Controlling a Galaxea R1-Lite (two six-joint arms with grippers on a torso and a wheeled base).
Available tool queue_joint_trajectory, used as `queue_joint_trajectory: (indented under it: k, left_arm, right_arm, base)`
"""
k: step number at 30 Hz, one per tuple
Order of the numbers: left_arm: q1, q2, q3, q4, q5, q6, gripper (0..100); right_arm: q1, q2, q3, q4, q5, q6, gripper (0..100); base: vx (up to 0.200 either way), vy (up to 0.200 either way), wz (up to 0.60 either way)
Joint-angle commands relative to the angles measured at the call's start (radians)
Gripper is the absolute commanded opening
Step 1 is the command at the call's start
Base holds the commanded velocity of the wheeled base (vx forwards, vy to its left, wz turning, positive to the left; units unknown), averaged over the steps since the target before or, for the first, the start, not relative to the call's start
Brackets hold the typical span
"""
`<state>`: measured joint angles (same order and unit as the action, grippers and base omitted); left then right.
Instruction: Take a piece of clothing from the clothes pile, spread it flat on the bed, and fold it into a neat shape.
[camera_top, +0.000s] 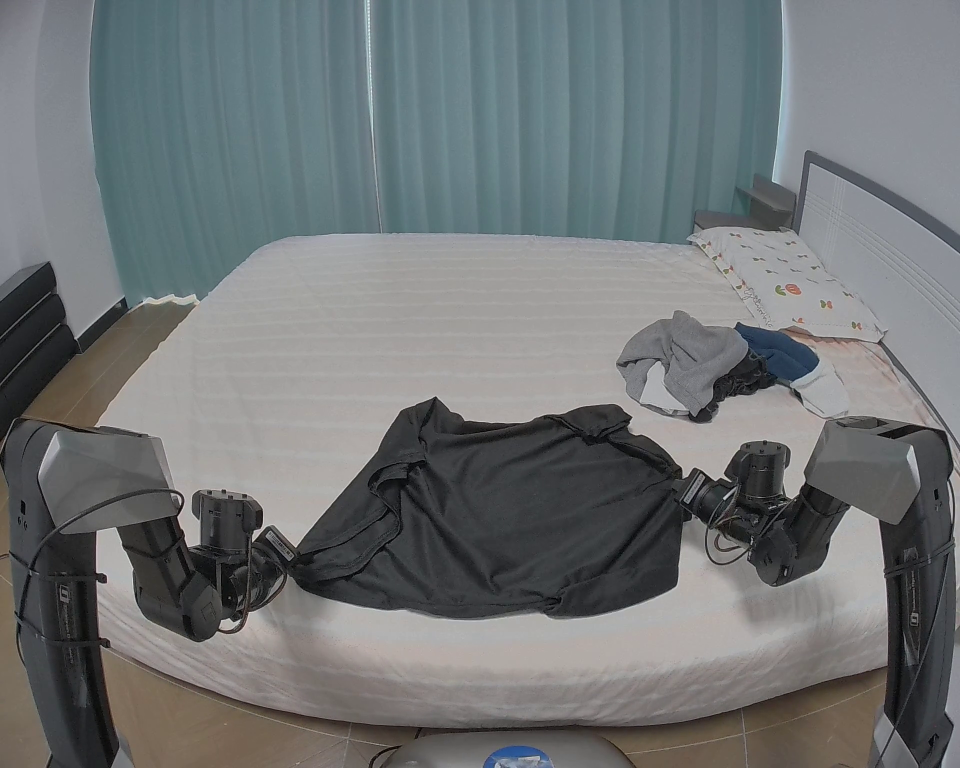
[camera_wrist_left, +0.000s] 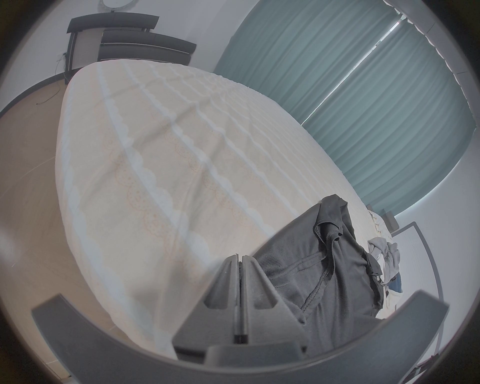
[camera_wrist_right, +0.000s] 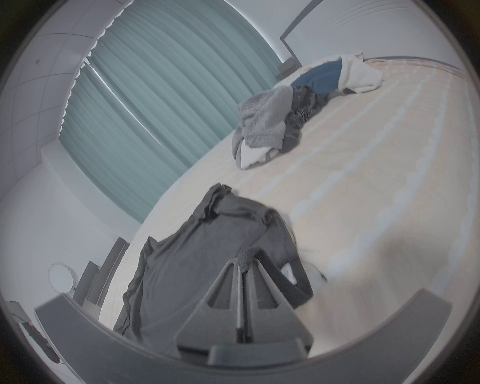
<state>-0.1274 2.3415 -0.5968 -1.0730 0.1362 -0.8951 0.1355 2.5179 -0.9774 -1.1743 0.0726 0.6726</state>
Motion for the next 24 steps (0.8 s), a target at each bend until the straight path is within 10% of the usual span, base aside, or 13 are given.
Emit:
queue_joint_trajectory:
  k: [1, 10, 11, 18, 24]
  left_arm:
    - [-0.001, 0.009, -0.003, -0.005, 0.000, -0.005, 0]
    - [-0.001, 0.010, -0.003, -0.007, 0.002, -0.005, 0]
    - [-0.001, 0.010, -0.003, -0.007, 0.002, -0.005, 0]
    - [-0.003, 0.010, 0.000, -0.007, 0.002, -0.005, 0]
    - [-0.003, 0.010, 0.000, -0.007, 0.002, -0.005, 0]
  right_arm:
    - [-0.001, 0.091, -0.102, -0.001, -0.017, -0.001, 0]
    - [-0.001, 0.147, -0.241, -0.004, -0.037, -0.001, 0]
    - [-0.001, 0.148, -0.241, -0.002, -0.036, -0.001, 100]
    - [-0.014, 0.090, -0.148, -0.004, -0.013, 0.001, 100]
    - [-0.094, -0.051, 0.036, -0.001, 0.159, 0.004, 100]
  base:
    - [0.000, 0.000, 0.00]
    - [0.000, 0.000, 0.00]
    - [0.000, 0.000, 0.00]
    - [0.000, 0.000, 0.00]
    - [0.000, 0.000, 0.00]
